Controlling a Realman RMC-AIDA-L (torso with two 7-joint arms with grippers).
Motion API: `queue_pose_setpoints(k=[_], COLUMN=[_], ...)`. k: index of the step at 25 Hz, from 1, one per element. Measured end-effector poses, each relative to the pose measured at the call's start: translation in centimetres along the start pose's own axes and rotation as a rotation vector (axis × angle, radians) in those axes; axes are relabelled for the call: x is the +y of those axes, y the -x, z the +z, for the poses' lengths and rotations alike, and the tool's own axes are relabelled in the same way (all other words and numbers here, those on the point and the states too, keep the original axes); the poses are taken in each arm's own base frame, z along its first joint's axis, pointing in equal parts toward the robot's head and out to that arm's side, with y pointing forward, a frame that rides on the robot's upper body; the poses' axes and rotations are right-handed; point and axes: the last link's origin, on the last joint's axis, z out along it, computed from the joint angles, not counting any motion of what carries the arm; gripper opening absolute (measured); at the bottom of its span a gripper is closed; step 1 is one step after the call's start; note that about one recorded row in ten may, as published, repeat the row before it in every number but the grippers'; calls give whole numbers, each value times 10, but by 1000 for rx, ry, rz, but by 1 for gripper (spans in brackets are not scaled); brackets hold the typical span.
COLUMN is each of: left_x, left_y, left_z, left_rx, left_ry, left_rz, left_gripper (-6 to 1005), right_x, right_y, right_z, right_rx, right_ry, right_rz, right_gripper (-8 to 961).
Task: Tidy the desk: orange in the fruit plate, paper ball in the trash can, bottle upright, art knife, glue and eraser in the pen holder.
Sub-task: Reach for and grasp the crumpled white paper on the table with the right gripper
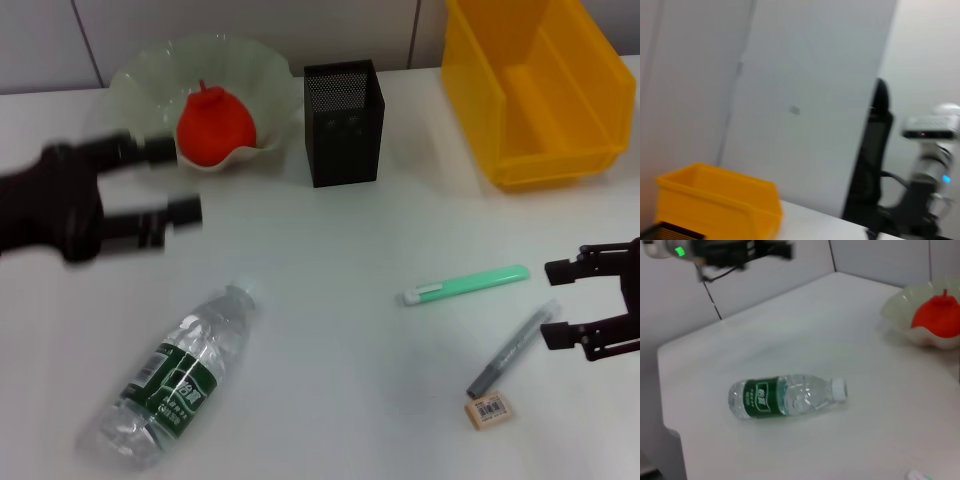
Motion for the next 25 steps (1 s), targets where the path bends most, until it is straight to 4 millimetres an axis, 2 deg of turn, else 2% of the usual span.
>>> queue_pose_setpoints(k=[6, 9, 11, 14, 17, 20, 25], left_x=[16, 19, 24, 25, 26, 28, 28], left_y=[21, 28, 37, 40, 49, 54, 56], left_z=[-8, -10, -11, -11, -8, -6, -5], left_rx=[17, 17, -1, -8, -17, -33, -34], left_ry=[66, 75, 101, 102, 106, 113, 111], left_rz=[-4, 2, 22, 21, 11, 3, -5], left_gripper=[837, 837, 837, 837, 835, 833, 833], right_x=[8, 11, 17, 18, 17, 11, 1], right_y=[21, 32, 45, 47, 51, 52, 50], right_z=[-15, -27, -36, -36, -36, -35, -30], right_rx=[129, 242, 394, 437, 551, 662, 729], right_ry=[-51, -140, -236, -256, -325, -405, -484], right_rz=[35, 65, 111, 126, 163, 218, 250], right_gripper=[839, 839, 839, 839, 839, 839, 839])
